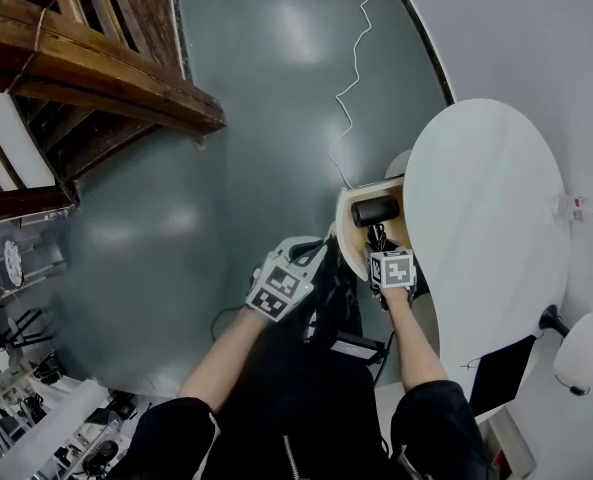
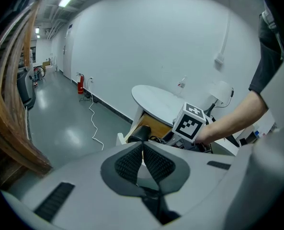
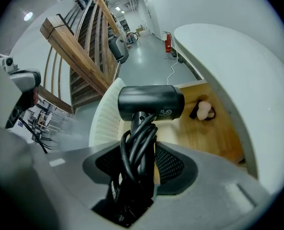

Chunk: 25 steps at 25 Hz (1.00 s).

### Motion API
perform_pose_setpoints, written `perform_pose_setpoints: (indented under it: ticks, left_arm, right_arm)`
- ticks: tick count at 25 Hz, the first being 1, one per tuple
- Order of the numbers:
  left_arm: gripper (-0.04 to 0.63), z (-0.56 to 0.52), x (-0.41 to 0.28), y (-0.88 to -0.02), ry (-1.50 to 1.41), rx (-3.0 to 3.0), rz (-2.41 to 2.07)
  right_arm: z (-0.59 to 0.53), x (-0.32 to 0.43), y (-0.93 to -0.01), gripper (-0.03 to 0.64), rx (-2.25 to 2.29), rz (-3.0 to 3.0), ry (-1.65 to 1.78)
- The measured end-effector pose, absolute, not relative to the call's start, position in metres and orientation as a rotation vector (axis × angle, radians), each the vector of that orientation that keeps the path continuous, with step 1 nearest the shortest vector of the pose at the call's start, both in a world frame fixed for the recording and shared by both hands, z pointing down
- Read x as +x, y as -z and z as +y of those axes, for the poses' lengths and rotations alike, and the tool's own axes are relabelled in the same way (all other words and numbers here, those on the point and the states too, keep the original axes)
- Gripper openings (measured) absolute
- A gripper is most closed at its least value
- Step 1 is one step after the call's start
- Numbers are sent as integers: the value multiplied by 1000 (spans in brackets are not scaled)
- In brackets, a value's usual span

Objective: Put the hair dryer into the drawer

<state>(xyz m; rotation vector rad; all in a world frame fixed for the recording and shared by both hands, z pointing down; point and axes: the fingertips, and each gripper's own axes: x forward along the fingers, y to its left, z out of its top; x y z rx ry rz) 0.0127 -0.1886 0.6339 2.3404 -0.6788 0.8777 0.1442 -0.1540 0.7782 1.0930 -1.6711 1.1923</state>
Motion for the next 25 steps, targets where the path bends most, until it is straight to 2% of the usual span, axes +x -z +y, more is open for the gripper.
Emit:
perform_pose_setpoints:
  ticks: [25]
  left_arm:
    - [18,-191,7,-654,-904,2257,-719]
  right_arm:
    - [-161,149,-821,199,1040,-1586,-1141]
